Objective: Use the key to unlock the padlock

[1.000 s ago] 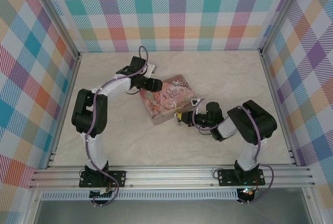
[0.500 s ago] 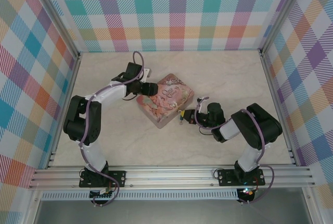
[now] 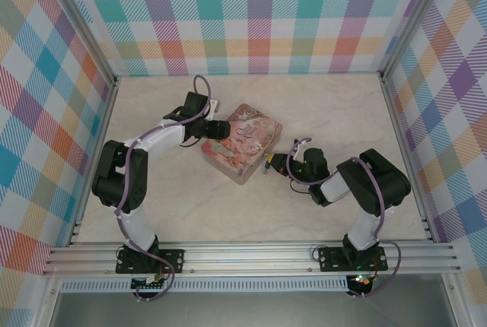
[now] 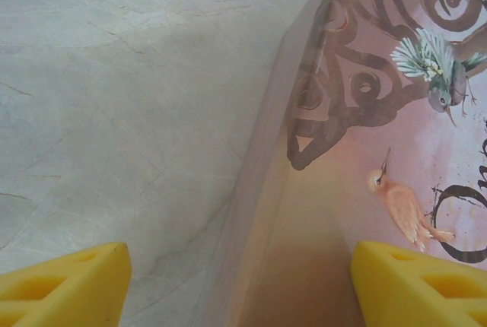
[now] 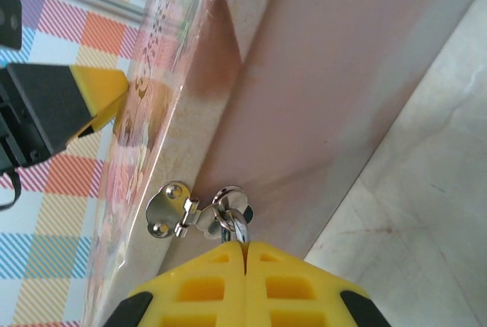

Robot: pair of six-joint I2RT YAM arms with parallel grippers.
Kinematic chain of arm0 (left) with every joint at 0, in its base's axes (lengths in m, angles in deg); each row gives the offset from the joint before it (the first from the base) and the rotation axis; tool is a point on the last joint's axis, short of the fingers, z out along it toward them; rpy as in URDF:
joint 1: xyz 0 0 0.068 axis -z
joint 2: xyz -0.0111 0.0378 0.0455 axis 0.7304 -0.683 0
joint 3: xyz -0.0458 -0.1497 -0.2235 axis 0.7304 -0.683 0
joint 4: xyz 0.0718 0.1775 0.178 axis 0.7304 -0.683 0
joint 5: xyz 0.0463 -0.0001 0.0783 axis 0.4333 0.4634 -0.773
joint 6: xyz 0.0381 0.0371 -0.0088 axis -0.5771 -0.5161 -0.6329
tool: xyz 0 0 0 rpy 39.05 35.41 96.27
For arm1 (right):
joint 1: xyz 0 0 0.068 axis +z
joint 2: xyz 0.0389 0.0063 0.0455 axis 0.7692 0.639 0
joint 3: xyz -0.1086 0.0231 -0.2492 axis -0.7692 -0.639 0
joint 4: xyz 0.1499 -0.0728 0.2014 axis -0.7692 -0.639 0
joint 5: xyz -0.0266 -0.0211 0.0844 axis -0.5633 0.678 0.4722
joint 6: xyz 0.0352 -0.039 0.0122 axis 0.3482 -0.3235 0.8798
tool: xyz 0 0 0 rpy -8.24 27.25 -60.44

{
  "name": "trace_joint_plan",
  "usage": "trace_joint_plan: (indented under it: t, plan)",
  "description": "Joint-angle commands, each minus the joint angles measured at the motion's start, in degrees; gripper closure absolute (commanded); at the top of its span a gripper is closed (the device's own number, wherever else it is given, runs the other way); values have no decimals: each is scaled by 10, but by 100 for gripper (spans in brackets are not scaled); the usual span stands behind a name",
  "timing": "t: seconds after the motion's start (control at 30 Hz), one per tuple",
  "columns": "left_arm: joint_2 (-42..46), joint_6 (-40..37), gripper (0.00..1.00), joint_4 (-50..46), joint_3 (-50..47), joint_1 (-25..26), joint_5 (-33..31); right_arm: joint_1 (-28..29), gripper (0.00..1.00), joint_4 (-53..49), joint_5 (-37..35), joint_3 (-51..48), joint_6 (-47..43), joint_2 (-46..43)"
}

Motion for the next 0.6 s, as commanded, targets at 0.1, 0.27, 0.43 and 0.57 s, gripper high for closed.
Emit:
trace_joint_plan:
  t: [0.1,0.27,0.43,0.57]
  plan:
    - [-34,-9,22,-50,-12,10,-21,-1,97,49,-20,28,32,5]
    - [-29,-11,19,-65,11,9,-23,4,98,-9,10,32,18,-15]
    - [15,-13,15,-82,41,10,-18,7,98,-2,4,20,32,-21]
    - [56,-16,14,-98,54,21,-18,17,98,-4,1,22,46,-23]
